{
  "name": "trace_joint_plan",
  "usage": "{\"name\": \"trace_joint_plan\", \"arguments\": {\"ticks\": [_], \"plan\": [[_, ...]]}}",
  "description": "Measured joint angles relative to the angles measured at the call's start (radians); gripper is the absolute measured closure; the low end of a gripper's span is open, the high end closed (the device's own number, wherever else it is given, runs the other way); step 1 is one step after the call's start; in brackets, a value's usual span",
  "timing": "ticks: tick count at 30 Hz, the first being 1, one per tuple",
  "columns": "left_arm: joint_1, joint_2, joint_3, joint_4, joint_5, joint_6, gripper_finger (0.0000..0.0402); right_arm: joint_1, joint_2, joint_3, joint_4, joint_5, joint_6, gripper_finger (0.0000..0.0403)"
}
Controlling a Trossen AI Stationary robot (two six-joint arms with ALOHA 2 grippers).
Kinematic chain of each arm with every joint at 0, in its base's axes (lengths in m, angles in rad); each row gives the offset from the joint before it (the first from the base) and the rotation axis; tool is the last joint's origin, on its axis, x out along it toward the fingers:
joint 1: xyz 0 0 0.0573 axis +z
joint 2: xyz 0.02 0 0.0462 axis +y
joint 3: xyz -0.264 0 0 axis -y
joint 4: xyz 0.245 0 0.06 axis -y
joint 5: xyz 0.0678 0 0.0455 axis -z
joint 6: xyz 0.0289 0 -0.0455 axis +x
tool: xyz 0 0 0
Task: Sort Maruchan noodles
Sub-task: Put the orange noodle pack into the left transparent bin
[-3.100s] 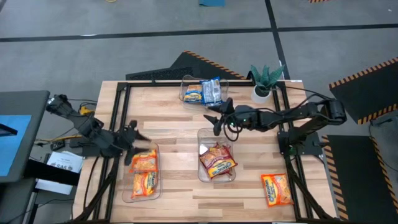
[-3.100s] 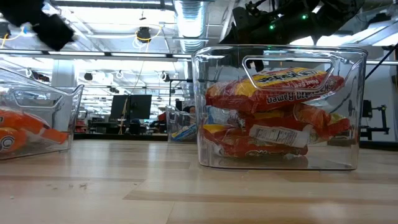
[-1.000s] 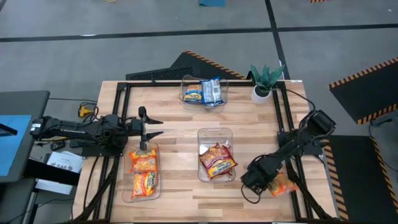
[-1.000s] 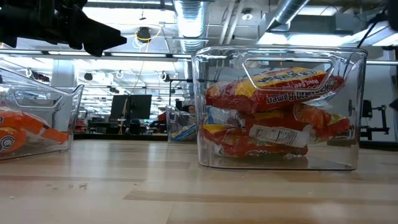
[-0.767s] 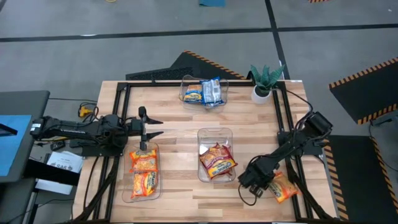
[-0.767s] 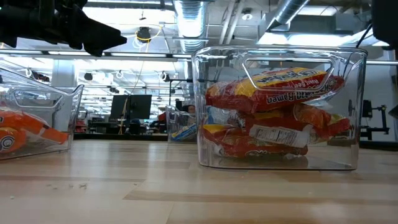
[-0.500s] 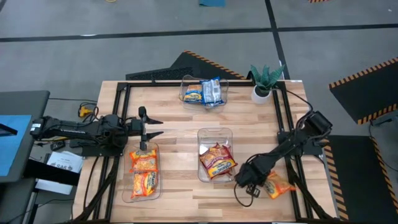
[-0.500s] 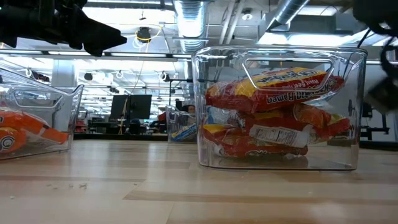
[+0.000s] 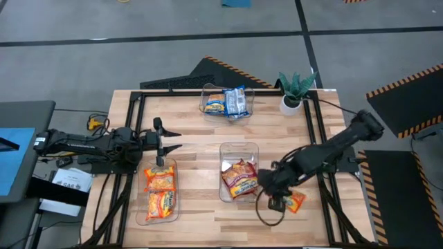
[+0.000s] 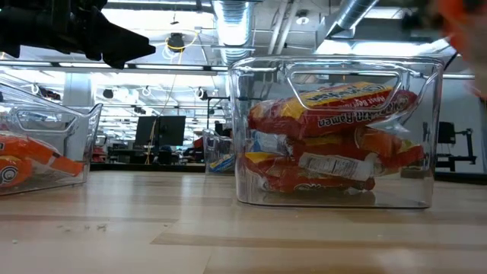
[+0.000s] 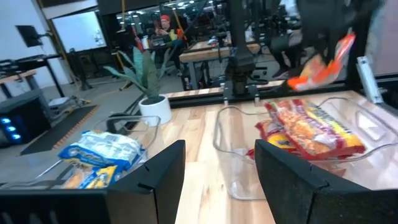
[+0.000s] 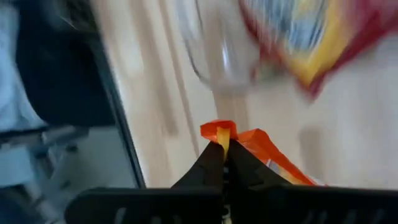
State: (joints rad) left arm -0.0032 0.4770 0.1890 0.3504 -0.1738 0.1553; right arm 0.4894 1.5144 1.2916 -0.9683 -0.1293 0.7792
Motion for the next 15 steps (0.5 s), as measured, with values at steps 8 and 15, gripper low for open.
{"name": "trace_joint_plan", "arguments": {"ticks": [8,15], "plan": [[0.000,-0.004,0.000,0.026,-0.127,0.025,0.0219,-0.110,-0.109,0.059,0.410,0.422,-0.508,0.0384],[0.000,-0.008,0.000,0.027,-0.216,0.028,0.0219,-0.259,0.069,0.059,0.988,0.277,-0.871,0.0386]]}}
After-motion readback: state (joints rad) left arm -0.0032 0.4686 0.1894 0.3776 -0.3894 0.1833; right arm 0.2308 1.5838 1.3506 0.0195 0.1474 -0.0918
